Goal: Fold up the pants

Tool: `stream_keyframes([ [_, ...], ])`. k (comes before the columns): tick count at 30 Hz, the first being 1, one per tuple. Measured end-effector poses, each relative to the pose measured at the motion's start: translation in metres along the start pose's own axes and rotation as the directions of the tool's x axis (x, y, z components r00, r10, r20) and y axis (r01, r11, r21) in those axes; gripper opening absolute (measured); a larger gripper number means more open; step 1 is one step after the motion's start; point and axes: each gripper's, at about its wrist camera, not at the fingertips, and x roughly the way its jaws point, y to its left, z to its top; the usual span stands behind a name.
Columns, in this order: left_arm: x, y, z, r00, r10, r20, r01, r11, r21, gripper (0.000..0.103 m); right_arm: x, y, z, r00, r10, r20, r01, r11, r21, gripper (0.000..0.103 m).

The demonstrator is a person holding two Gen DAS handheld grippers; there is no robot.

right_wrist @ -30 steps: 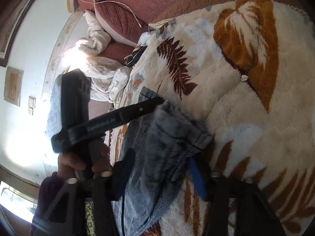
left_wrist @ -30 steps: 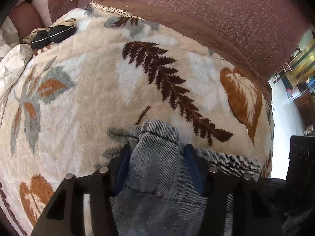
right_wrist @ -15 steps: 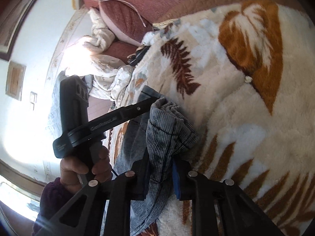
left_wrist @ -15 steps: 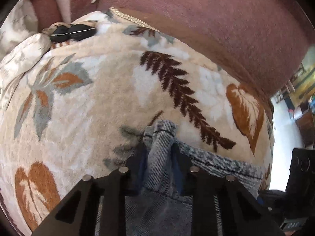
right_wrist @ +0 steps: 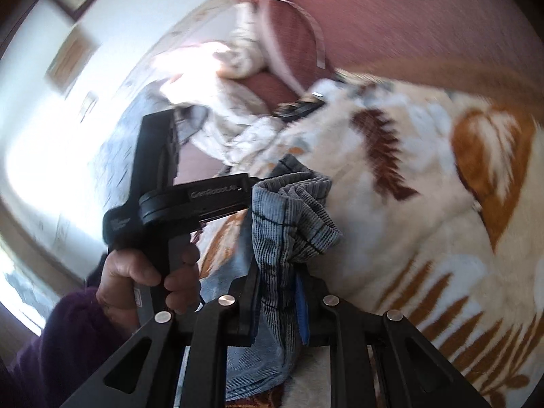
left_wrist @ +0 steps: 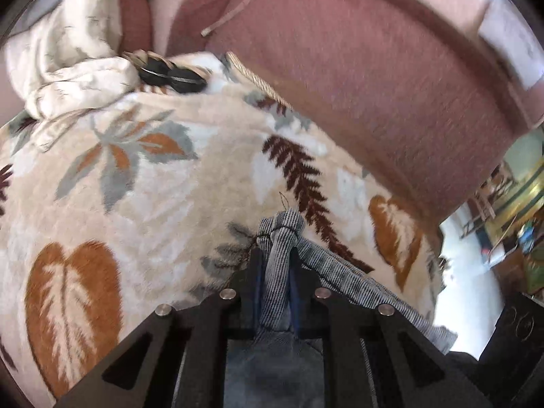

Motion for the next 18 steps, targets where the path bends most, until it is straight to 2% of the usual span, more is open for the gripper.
stream_keyframes([
  [5, -0.059, 0.022, -0.021, 0.991, -0.027, 0.128, 0.038, 0.996, -0.083, 0.014, -0.005, 0.045, -0.015, 0.999, 0.031, 0.022, -0.026, 0.977, -0.213, 0.018],
  [8, -0.088, 0.038, -0.041, 0.985, -0.01, 0.173, 0.033, 0.991, -0.127, 0.014, -0.001, 0.066, -0.027, 0.997, 0.073, -0.012, -0.073, 0.953, -0.294, 0.018],
  [12, -0.119, 0.063, -0.075, 0.981, 0.042, 0.187, -0.005, 0.98, -0.197, 0.014, 0.004, 0.092, -0.048, 0.992, 0.101, -0.071, -0.122, 0.904, -0.41, 0.018],
  [14, -0.131, 0.078, -0.096, 0.981, 0.076, 0.176, -0.031, 0.969, -0.245, 0.014, 0.01, 0.103, -0.061, 0.985, 0.114, -0.128, -0.16, 0.879, -0.45, 0.018],
  [18, -0.147, 0.101, -0.135, 0.977, 0.15, 0.151, -0.094, 0.941, -0.325, 0.014, 0.024, 0.121, -0.091, 0.968, 0.089, -0.234, -0.206, 0.814, -0.544, 0.018],
])
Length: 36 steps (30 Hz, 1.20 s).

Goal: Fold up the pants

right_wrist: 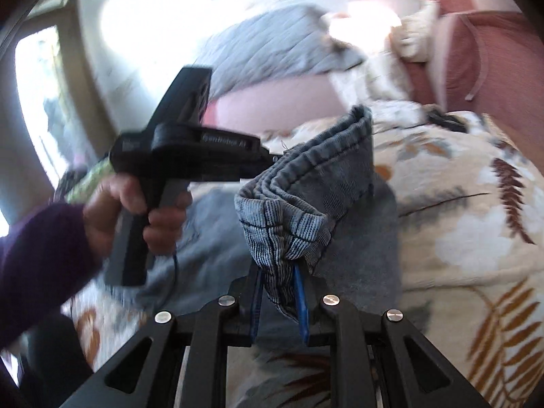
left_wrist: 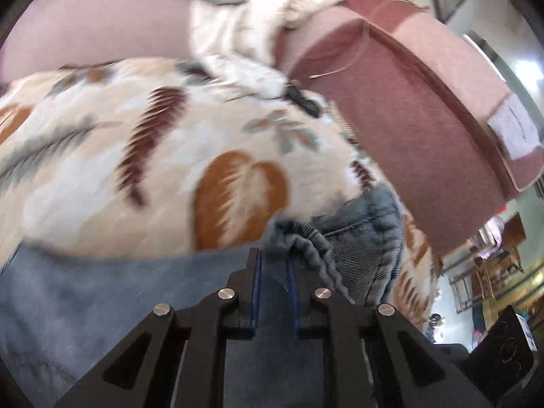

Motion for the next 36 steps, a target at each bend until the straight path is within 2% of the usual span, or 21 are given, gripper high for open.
stream_keyframes([
  [5, -0.018, 0.039, -0.021, 0.996, 0.083, 0.019, -0.081, 0.991, -0.109, 0.014, 0.023, 0.02, -0.015, 0.995, 0.009, -0.098, -0.018, 0.995, -0.094, 0.019],
  [8, -0.026, 0.058, -0.028, 0.996, 0.091, 0.015, -0.086, 0.977, -0.194, 0.014, 0.036, 0.02, -0.02, 0.986, 0.012, -0.165, -0.028, 0.995, -0.095, 0.026],
  [11, -0.034, 0.057, -0.032, 0.994, 0.108, 0.02, -0.102, 0.974, -0.2, 0.015, 0.037, 0.018, -0.02, 0.978, 0.075, -0.194, -0.092, 0.992, -0.082, 0.043],
  [12, -0.036, 0.053, -0.033, 0.994, 0.106, 0.021, -0.1, 0.977, -0.19, 0.015, 0.038, 0.017, -0.019, 0.973, 0.112, -0.202, -0.128, 0.989, -0.071, 0.052],
  [13, -0.039, 0.045, -0.034, 0.994, 0.106, 0.026, -0.101, 0.981, -0.165, 0.015, 0.036, 0.016, -0.017, 0.962, 0.174, -0.211, -0.188, 0.981, -0.048, 0.056],
  [14, -0.041, 0.039, -0.035, 0.994, 0.108, 0.032, -0.102, 0.984, -0.145, 0.016, 0.033, 0.014, -0.015, 0.956, 0.212, -0.204, -0.224, 0.974, -0.037, 0.057],
  [17, -0.045, 0.017, -0.037, 0.993, 0.111, 0.046, -0.106, 0.989, -0.099, 0.033, 0.015, 0.004, -0.009, 0.943, 0.307, -0.129, -0.31, 0.951, -0.001, 0.057],
  [19, -0.045, 0.003, -0.039, 0.993, 0.103, 0.058, -0.099, 0.993, -0.07, 0.034, 0.001, -0.016, -0.003, 0.941, 0.335, -0.045, -0.332, 0.941, 0.063, 0.058],
  [21, -0.043, -0.011, -0.04, 0.992, 0.109, 0.067, -0.106, 0.993, -0.043, 0.034, -0.006, -0.03, 0.0, 0.952, 0.304, 0.012, -0.304, 0.946, 0.112, 0.059],
  [23, -0.038, -0.023, -0.041, 0.988, 0.137, 0.071, -0.137, 0.991, -0.009, 0.034, -0.005, -0.048, 0.002, 0.966, 0.256, 0.033, -0.258, 0.949, 0.181, 0.058],
  [27, -0.02, -0.04, -0.042, 0.976, 0.214, 0.041, -0.216, 0.975, 0.047, 0.034, 0.013, -0.052, -0.001, 0.989, 0.14, -0.047, -0.129, 0.974, 0.186, 0.058],
  [31, 0.0, -0.041, -0.049, 0.94, 0.341, -0.025, -0.337, 0.937, 0.095, 0.034, 0.028, -0.044, -0.011, 0.987, 0.079, -0.143, -0.062, 0.99, 0.126, 0.058],
  [34, 0.01, -0.031, -0.056, 0.931, 0.358, -0.076, -0.352, 0.933, 0.081, 0.034, 0.043, -0.048, -0.021, 0.971, 0.069, -0.227, -0.036, 0.989, 0.146, 0.059],
  [36, 0.01, -0.023, -0.059, 0.929, 0.361, -0.085, -0.356, 0.932, 0.065, 0.042, 0.042, -0.051, -0.021, 0.971, 0.081, -0.227, -0.045, 0.986, 0.162, 0.059],
])
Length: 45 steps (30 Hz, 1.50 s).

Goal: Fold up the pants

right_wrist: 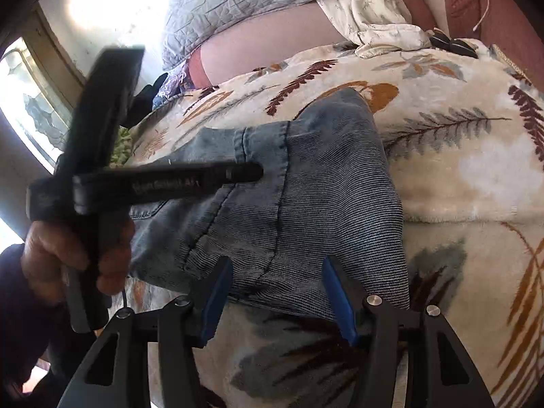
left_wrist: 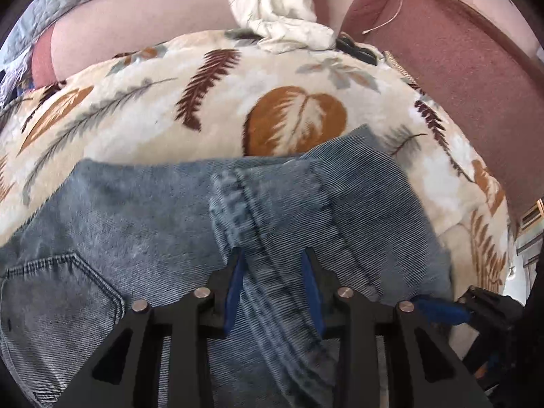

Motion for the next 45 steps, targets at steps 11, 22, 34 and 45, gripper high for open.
stream_keyframes([
  [11, -0.066, 0.036, -0.036, 0.983, 0.081, 0.165, -0.056, 0.986, -0.155, 0.076, -0.034, 0.006, 0.004, 0.991, 0.027, 0.13, -0.034, 0.998, 0.05, 0.062],
  [22, -0.143, 0.072, -0.09, 0.884, 0.366, 0.29, -0.305, 0.923, -0.234, 0.079, -0.034, 0.049, 0.019, 0.979, 0.006, 0.205, -0.008, 1.0, 0.011, 0.069],
  [34, -0.178, 0.09, -0.121, 0.81, 0.483, 0.332, -0.426, 0.874, -0.232, 0.08, -0.005, 0.098, 0.02, 0.988, 0.0, 0.153, 0.013, 0.997, -0.081, 0.07],
  [45, -0.179, 0.111, -0.137, 0.812, 0.489, 0.319, -0.415, 0.867, -0.274, 0.08, 0.012, 0.11, 0.014, 0.99, -0.04, 0.133, 0.058, 0.99, -0.13, 0.07],
])
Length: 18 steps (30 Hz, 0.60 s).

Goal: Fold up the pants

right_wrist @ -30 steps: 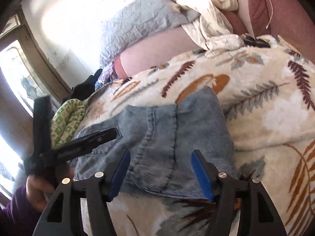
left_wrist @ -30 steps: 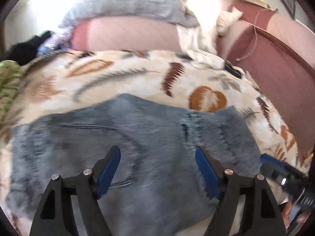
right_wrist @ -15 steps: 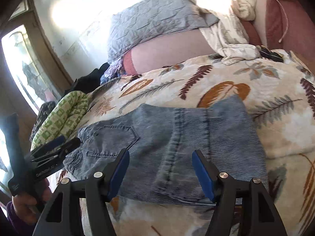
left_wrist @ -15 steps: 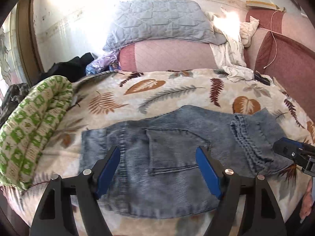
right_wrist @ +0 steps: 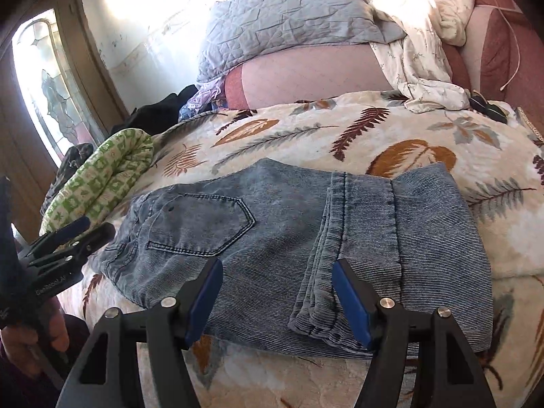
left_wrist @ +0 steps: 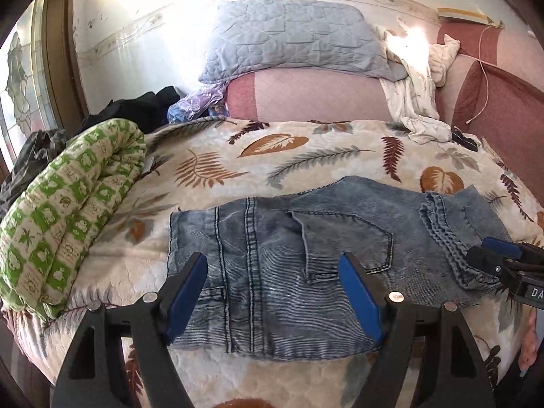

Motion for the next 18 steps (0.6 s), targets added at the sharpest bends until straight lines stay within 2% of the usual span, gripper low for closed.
stream_keyframes([
  [5, 0.003, 0.017, -0.005, 1.0, 0.013, -0.016, -0.014, 0.998, -0.054, 0.08, 0.003, 0.01, 0.002, 1.0, -0.023, 0.002, 0.023, 0.998, -0.058, 0.071],
  [11, -0.004, 0.054, -0.03, 0.998, 0.049, -0.024, -0.052, 0.985, -0.161, 0.08, 0.022, 0.045, 0.024, 0.999, 0.034, -0.022, -0.037, 0.992, -0.117, 0.071],
  [15, -0.006, 0.088, -0.046, 0.996, 0.076, -0.037, -0.084, 0.959, -0.272, 0.08, 0.038, 0.089, 0.043, 0.997, 0.064, -0.039, -0.071, 0.974, -0.214, 0.071],
  [18, -0.011, 0.108, -0.048, 0.994, 0.107, -0.011, -0.104, 0.938, -0.33, 0.08, 0.05, 0.118, 0.053, 0.994, 0.095, -0.059, -0.106, 0.964, -0.243, 0.071],
])
